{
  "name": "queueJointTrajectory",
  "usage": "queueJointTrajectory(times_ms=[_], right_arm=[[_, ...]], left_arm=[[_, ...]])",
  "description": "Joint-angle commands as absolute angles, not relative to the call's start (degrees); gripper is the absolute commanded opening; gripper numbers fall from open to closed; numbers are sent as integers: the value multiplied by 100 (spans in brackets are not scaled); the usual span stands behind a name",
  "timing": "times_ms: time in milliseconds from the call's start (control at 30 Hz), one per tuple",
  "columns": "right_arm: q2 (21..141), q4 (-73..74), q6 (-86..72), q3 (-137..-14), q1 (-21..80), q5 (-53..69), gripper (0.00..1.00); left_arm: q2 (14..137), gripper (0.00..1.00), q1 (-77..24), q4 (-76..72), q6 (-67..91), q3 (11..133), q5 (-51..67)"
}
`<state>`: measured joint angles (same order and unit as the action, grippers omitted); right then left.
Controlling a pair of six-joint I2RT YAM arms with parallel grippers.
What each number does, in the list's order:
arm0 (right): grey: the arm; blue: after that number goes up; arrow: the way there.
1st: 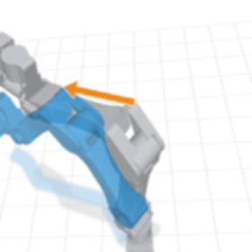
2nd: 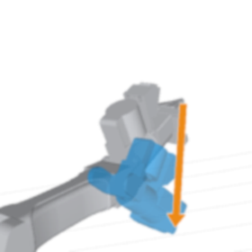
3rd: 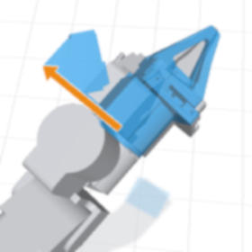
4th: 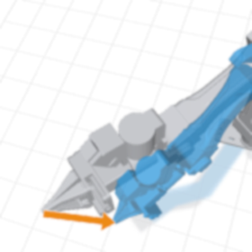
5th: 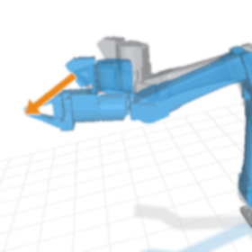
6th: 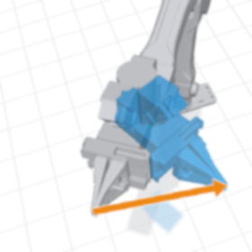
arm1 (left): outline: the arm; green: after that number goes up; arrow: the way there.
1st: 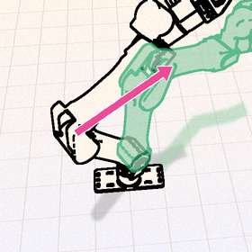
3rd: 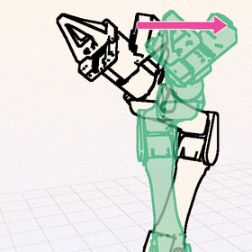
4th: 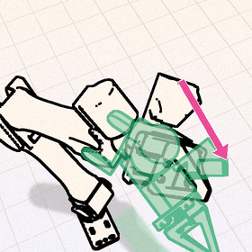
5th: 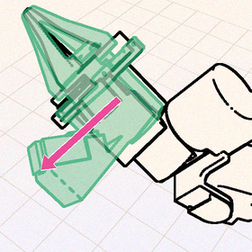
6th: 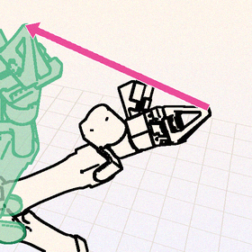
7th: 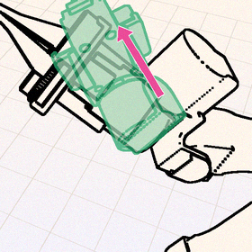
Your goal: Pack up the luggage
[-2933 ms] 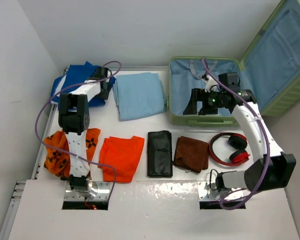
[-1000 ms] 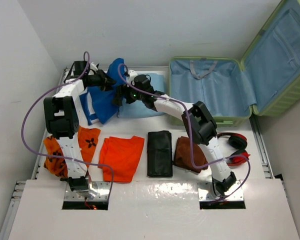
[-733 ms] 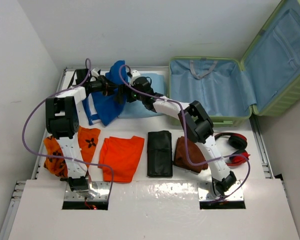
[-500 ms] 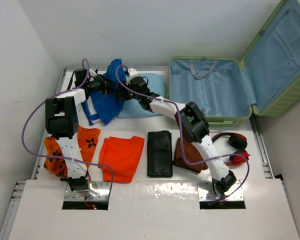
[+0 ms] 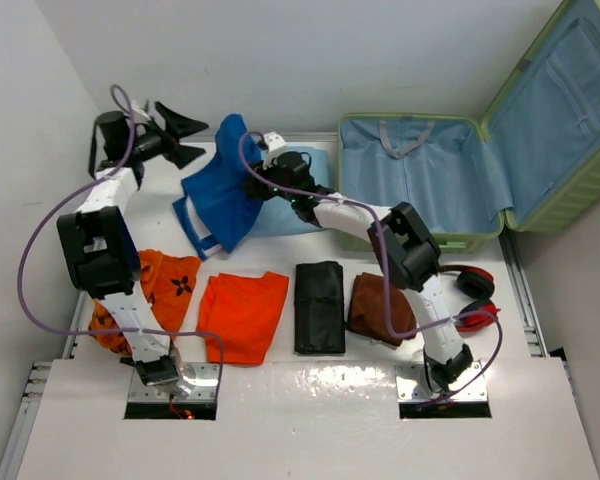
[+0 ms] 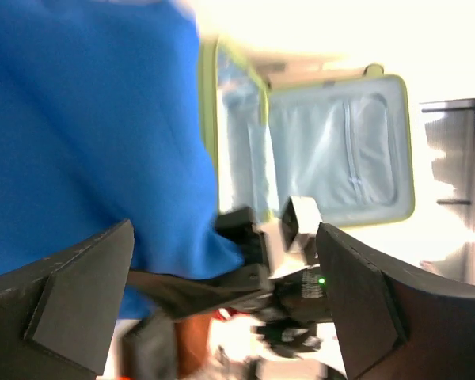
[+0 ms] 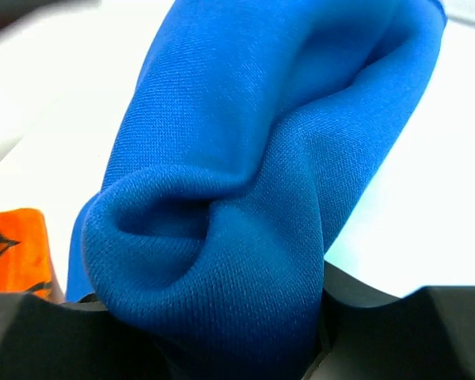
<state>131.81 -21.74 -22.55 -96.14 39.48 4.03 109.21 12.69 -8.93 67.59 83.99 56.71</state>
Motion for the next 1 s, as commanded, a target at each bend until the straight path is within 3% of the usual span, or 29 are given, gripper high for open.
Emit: queueJointTrajectory(times_ms=[0,233,433,567,833,967], right_arm=[[11981,-2883,-2030,-9537,3482,475,0],[11111,-2225,-2556,-9194,2646,431,0],[10549,-686,-3241,-8940,1147,843,0],[10004,-1019,-3348,-7931,372,423,0],[10037,-1179,-3717,-7260,-711,26,0],[10063,-1195,-3884,-7023,-940,-807,0]], left_arm=[[10573,97,1634,-677,6135,8702,5687],[10002,97,1784,-677,5153,7867,5694],[9880,97,1837,-70,4439,7744,5862],[9660,97,1837,-140,4184,7568,5634],[9659,97,1784,-272,4201,7506,5528],[9712,97,1784,-272,4201,7453,5423]])
